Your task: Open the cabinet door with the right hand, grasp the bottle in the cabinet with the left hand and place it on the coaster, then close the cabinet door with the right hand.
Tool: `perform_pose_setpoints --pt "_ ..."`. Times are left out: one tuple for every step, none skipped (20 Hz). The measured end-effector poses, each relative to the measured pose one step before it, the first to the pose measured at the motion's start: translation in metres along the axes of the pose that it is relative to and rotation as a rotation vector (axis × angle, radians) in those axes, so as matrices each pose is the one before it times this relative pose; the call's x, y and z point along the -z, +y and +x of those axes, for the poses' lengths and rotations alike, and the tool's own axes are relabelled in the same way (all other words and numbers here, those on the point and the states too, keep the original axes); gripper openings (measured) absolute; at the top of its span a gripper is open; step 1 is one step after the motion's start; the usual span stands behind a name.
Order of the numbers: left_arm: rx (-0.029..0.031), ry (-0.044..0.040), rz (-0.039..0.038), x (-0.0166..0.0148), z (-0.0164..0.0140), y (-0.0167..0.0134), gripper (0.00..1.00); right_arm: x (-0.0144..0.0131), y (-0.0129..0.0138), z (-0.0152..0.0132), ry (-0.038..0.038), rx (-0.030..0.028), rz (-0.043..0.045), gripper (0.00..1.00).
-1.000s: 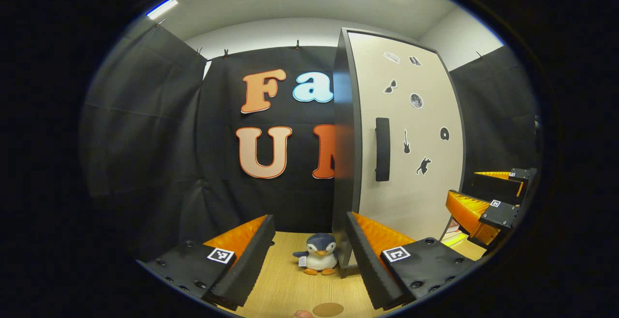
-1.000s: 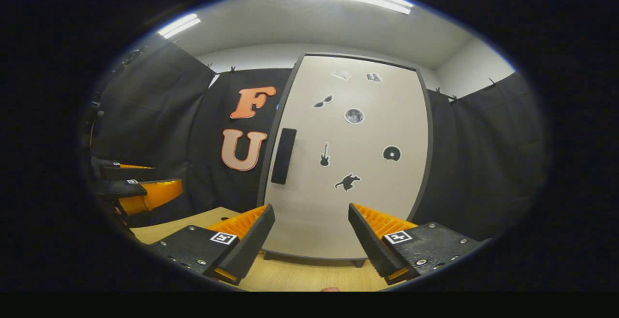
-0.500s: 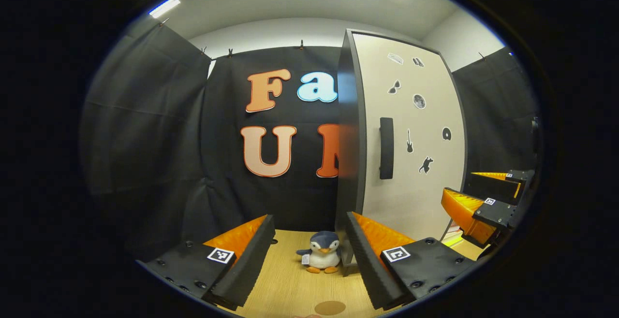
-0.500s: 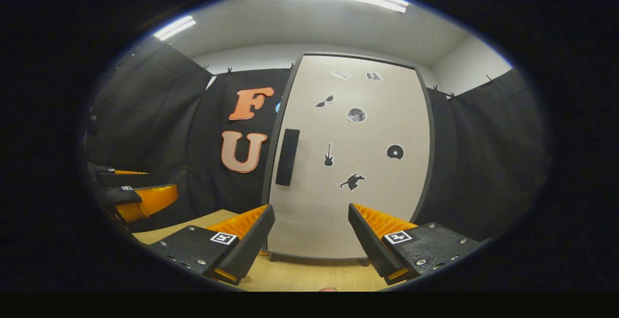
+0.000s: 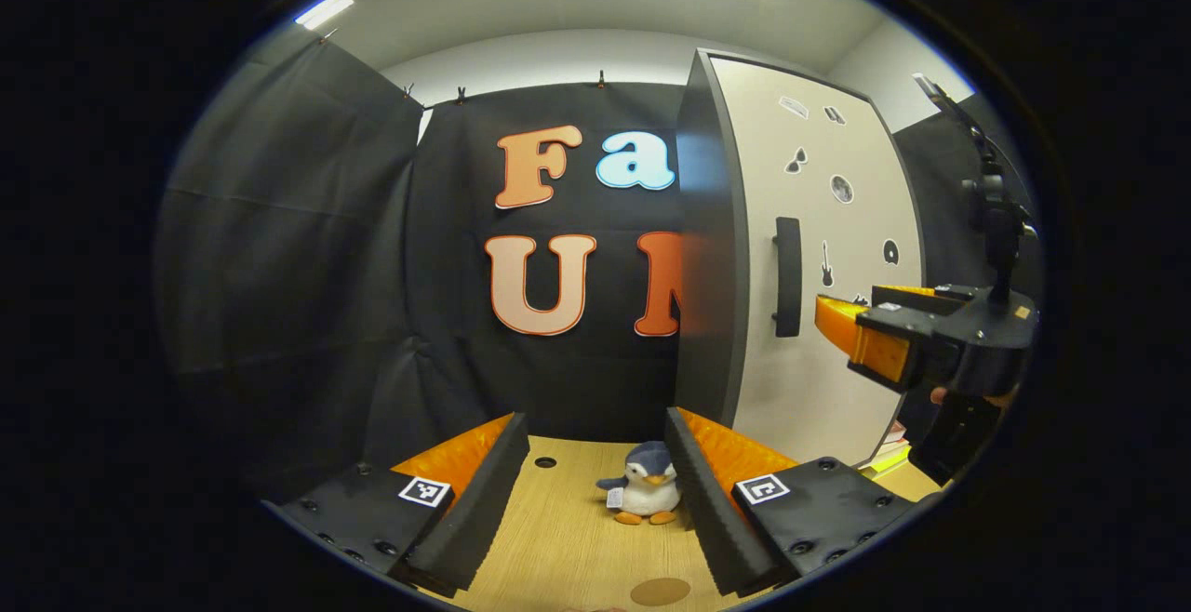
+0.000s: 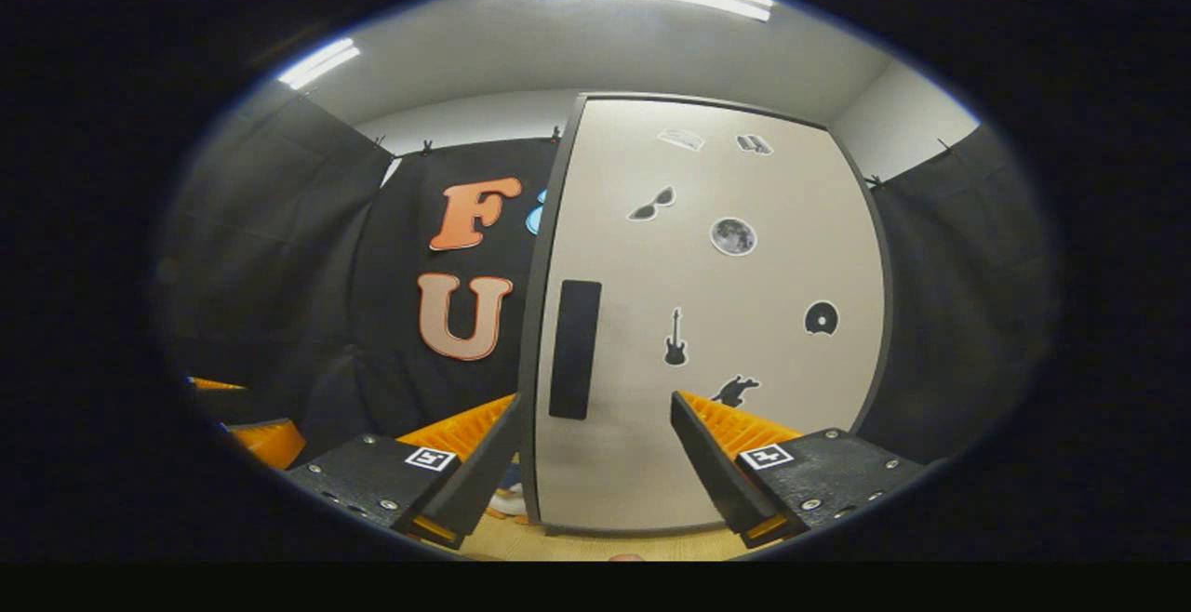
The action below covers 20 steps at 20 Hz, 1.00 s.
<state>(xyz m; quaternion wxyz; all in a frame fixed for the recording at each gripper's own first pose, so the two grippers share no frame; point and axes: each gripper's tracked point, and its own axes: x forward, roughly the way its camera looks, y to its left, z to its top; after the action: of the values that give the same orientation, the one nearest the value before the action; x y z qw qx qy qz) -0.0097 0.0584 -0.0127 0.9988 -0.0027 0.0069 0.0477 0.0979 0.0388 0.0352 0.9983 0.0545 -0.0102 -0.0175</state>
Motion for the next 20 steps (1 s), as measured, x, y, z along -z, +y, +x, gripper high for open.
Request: perform_pose_setpoints --pt "-0.00686 -0.00161 0.00446 0.00102 0.00160 0.00327 0.98 -0.00225 0.00250 0.00928 -0.00259 0.00709 0.00064 0.95" --pt "-0.00638 -0.00202 0.00328 0.00142 -0.00038 0.00324 0.98 -0.00109 0.00255 0.00872 -0.00132 0.00212 0.00327 0.95" --pt "-0.00684 -0.00130 0.00148 0.00019 0.00074 0.00307 0.98 -0.00222 0.00277 0.00737 -0.00157 0.00106 0.00652 0.95" --pt "-0.00674 -0.00064 -0.00105 0.00003 0.00354 0.00372 0.96 0.00050 0.00315 0.00865 0.00232 -0.00020 0.00727 0.95" --pt "-0.00498 0.00094 -0.00242 0.00017 0.00204 0.00314 0.94 0.00197 0.00133 0.00802 0.01046 0.00538 0.00714 0.95" --pt "-0.00646 0.00151 -0.00206 0.00228 0.00257 0.00199 0.95 0.00470 0.00053 0.00686 0.01852 0.01245 0.00598 0.96" --pt "-0.00716 0.00299 -0.00117 0.00180 0.00140 0.00231 0.96 0.00278 0.00149 0.00678 0.01572 0.00445 0.00463 0.96" --pt "-0.00369 0.00328 -0.00163 0.00255 0.00075 0.00197 0.98 0.00330 0.00199 0.00584 0.01070 0.00244 0.00503 0.94" --pt "-0.00325 0.00415 -0.00139 0.00129 0.00173 0.00134 0.98 0.00229 0.00161 0.00407 0.00689 0.00277 0.00400 0.91" --pt "-0.00165 0.00492 -0.00039 0.00240 0.00263 0.00208 0.98 0.00219 0.00193 0.00389 0.00099 0.00010 0.00254 0.89" --pt "-0.00254 0.00346 -0.00060 0.00186 0.00104 0.00145 0.96 0.00013 0.00124 0.00338 -0.00187 0.00156 -0.00297 0.82" --pt "-0.00374 0.00272 -0.00286 0.00220 0.00030 0.00178 0.96 0.00070 0.00119 0.00240 -0.00378 0.00169 -0.00884 0.78" --pt "-0.00215 0.00472 -0.00364 0.00216 0.00025 0.00142 0.96 0.00105 0.00290 0.00198 -0.00472 0.00110 -0.01006 0.70" --pt "-0.00103 0.00301 -0.00480 0.00198 0.00006 0.00186 0.96 -0.00007 0.00119 0.00117 -0.00894 0.00474 -0.00281 0.65" --pt "-0.00159 0.00396 -0.00408 0.00174 0.00096 0.00169 0.96 -0.00164 -0.00416 0.00124 -0.00619 0.02031 0.00097 0.54" --pt "-0.00168 0.00367 -0.00314 0.00197 -0.00032 0.00182 0.96 -0.00043 -0.00232 0.00101 -0.00565 0.01013 0.00921 0.52" --pt "-0.00418 0.00278 -0.00116 0.00128 -0.00003 0.00247 0.96 -0.00004 0.00026 0.00012 -0.00260 -0.00106 0.02525 0.39" --pt "-0.00135 0.00316 0.00065 0.00171 -0.00075 0.00204 0.96 -0.00022 0.00015 -0.00130 -0.00260 -0.00404 0.02413 0.38" --pt "-0.00062 0.00561 0.00240 0.00252 -0.00093 0.00151 0.96 0.00044 0.00000 -0.00026 -0.00140 -0.00361 0.01794 0.35" --pt "0.00156 0.00435 0.00173 0.00217 -0.00037 0.00082 0.96 -0.00067 -0.00109 0.00014 0.00145 0.00137 0.00698 0.34"
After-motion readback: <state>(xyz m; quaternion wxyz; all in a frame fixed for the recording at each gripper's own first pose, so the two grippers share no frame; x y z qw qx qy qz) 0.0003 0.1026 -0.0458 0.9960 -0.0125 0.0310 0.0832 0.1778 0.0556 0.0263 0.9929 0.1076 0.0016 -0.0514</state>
